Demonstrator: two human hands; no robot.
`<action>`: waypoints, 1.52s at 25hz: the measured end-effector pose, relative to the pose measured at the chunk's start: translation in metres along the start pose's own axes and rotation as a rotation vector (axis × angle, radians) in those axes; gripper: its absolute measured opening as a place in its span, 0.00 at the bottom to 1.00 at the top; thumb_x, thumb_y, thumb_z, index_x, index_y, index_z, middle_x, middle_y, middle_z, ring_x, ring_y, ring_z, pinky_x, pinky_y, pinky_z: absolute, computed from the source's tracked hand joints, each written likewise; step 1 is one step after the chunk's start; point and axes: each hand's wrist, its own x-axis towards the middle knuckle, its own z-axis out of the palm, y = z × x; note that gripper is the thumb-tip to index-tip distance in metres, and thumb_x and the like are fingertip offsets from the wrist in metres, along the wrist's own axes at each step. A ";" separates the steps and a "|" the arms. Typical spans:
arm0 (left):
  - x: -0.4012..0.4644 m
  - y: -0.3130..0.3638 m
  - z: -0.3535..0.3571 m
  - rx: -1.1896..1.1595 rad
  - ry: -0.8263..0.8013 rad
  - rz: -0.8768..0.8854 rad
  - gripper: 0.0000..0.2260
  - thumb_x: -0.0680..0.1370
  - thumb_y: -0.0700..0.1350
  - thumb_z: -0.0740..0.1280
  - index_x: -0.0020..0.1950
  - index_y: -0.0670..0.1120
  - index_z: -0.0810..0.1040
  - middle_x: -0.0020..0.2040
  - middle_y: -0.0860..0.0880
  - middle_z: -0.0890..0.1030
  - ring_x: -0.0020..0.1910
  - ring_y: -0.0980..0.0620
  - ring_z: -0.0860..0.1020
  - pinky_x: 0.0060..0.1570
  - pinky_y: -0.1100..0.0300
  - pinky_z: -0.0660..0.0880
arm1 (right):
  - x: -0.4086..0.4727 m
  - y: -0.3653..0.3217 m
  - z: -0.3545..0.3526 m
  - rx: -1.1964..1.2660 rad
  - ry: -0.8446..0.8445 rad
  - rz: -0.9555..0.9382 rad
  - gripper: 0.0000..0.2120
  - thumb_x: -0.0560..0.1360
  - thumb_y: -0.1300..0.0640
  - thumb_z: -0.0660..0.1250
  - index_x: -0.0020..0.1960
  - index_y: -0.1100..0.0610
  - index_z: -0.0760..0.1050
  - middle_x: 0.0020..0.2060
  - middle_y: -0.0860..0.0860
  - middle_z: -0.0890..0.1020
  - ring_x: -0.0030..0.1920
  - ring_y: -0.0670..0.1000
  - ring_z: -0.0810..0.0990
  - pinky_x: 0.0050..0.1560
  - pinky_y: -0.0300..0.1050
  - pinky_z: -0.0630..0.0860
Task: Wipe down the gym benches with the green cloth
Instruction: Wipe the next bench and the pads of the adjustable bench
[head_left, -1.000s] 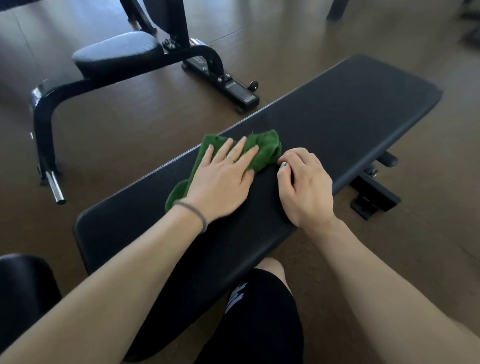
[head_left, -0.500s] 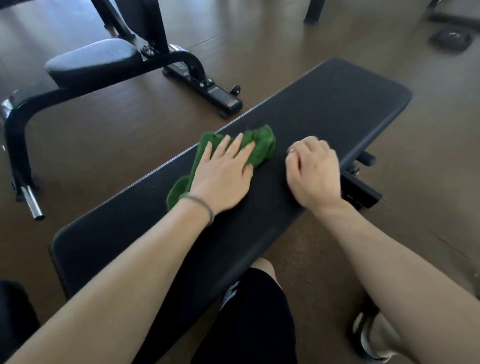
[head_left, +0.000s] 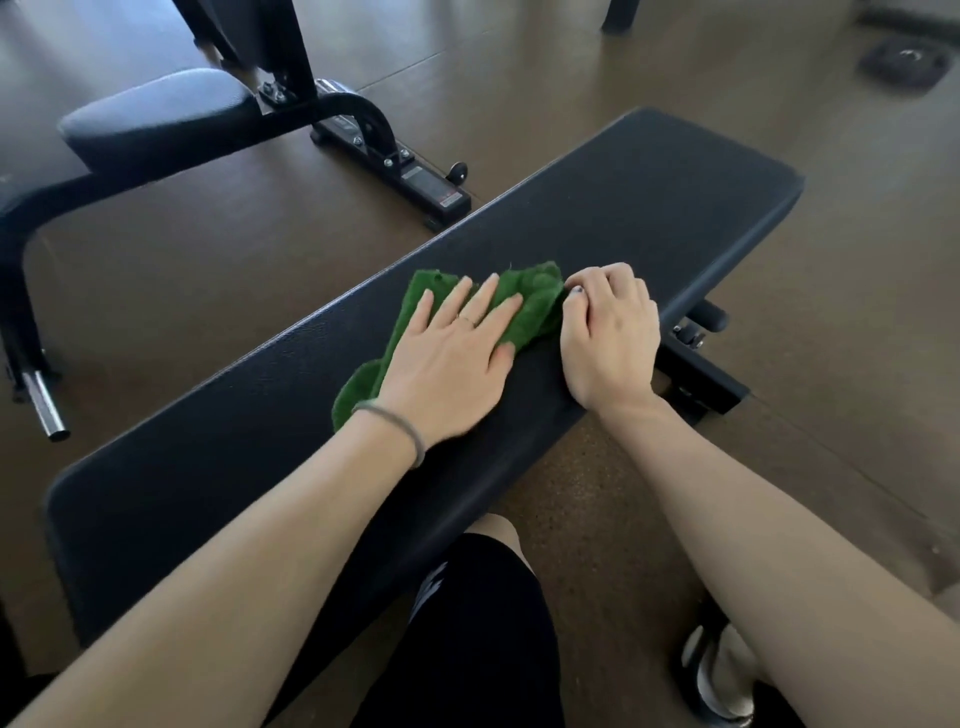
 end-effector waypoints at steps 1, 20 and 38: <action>-0.021 0.000 0.001 0.013 -0.003 0.030 0.25 0.86 0.56 0.48 0.84 0.58 0.53 0.85 0.55 0.49 0.84 0.51 0.47 0.82 0.47 0.42 | 0.000 0.000 0.000 0.001 0.000 0.001 0.15 0.80 0.55 0.54 0.50 0.56 0.80 0.52 0.51 0.78 0.50 0.54 0.76 0.52 0.51 0.70; -0.043 0.002 -0.018 -0.182 -0.100 0.068 0.25 0.85 0.61 0.51 0.83 0.64 0.52 0.85 0.57 0.47 0.84 0.55 0.44 0.82 0.50 0.41 | 0.003 -0.008 -0.014 -0.024 -0.105 0.046 0.17 0.82 0.49 0.54 0.56 0.55 0.79 0.56 0.52 0.78 0.56 0.56 0.76 0.58 0.52 0.70; -0.054 -0.115 -0.008 -0.095 0.143 -0.546 0.23 0.86 0.57 0.50 0.80 0.53 0.65 0.77 0.51 0.71 0.75 0.47 0.69 0.74 0.50 0.60 | 0.014 -0.083 0.015 -0.508 -0.687 -0.092 0.35 0.83 0.34 0.43 0.85 0.51 0.47 0.84 0.57 0.46 0.83 0.57 0.42 0.81 0.63 0.40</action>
